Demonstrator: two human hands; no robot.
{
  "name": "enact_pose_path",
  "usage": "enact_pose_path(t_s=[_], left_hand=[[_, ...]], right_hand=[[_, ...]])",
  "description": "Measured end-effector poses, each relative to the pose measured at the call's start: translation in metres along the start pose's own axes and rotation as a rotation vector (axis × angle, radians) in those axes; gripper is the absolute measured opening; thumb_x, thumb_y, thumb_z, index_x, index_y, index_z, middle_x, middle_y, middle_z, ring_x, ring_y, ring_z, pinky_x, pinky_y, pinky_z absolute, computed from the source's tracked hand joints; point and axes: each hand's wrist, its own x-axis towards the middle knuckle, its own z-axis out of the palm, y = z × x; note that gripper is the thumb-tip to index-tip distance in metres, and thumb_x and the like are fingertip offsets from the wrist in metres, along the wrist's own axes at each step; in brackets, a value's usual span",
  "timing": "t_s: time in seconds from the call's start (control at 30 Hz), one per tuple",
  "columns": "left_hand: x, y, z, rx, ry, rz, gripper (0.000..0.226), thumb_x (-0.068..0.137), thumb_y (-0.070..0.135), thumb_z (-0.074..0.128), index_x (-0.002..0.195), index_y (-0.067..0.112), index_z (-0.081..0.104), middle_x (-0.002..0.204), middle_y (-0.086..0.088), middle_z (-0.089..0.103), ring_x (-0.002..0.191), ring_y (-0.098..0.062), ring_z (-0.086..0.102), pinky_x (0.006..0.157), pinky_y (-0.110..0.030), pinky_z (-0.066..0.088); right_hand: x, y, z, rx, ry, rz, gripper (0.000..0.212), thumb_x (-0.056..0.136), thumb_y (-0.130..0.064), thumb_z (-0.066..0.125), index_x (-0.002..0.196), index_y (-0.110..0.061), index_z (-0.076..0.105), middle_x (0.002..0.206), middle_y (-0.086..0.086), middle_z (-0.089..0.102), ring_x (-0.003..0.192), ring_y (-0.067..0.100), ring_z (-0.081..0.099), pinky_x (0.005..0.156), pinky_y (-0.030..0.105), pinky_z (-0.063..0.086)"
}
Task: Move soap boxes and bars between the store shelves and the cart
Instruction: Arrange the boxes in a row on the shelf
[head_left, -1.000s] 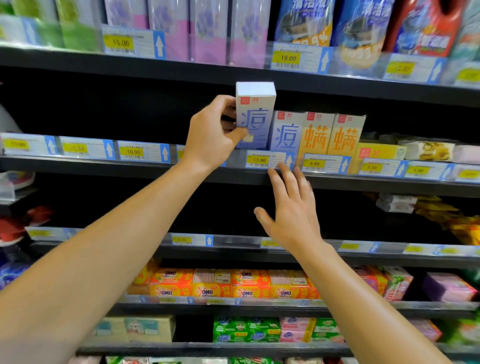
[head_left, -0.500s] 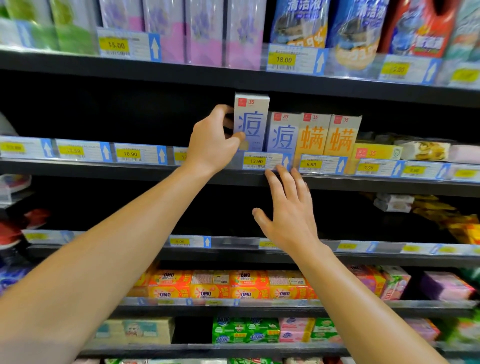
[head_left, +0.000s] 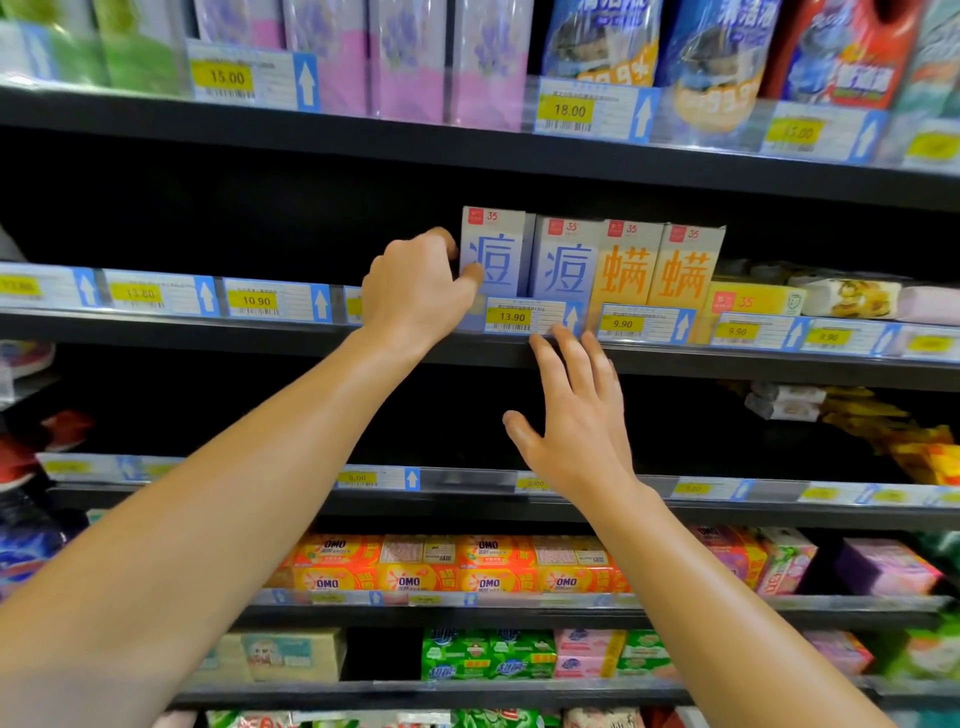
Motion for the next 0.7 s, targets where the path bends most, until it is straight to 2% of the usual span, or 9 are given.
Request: enact_pose_path(t_s=[0.23,0.37,0.7], left_hand=[[-0.003,0.007,0.005,-0.013,-0.001,-0.009,0.025,0.093,0.045,0.060,0.096,0.021,0.061,0.076,0.003,0.066,0.074,-0.018,0.064,0.066,-0.032,0.048],[-0.004,0.011,0.007,-0.004,-0.001,0.001,0.028,0.094,0.045,0.059,0.102,0.019,0.062,0.084,0.004,0.067,0.076,-0.016,0.063,0.064,-0.030,0.045],[-0.006,0.011,0.011,-0.025,0.007,0.050,0.027,0.095,0.039,0.060,0.108,0.016,0.066,0.093,0.000,0.071,0.079,-0.011,0.063,0.076,-0.033,0.054]], right_hand=[[0.000,0.000,0.001,0.014,0.015,0.011,0.080,0.088,-0.048,0.064,0.154,-0.021,0.029,0.163,0.001,0.021,0.152,0.026,0.004,0.123,0.047,0.014],[-0.001,0.001,0.002,0.002,0.024,-0.002,0.081,0.087,-0.048,0.065,0.154,-0.021,0.029,0.162,0.002,0.022,0.152,0.027,0.006,0.123,0.046,0.014],[-0.001,0.003,0.004,0.003,0.034,-0.005,0.081,0.087,-0.047,0.066,0.154,-0.021,0.029,0.162,0.003,0.023,0.152,0.027,0.008,0.123,0.047,0.015]])
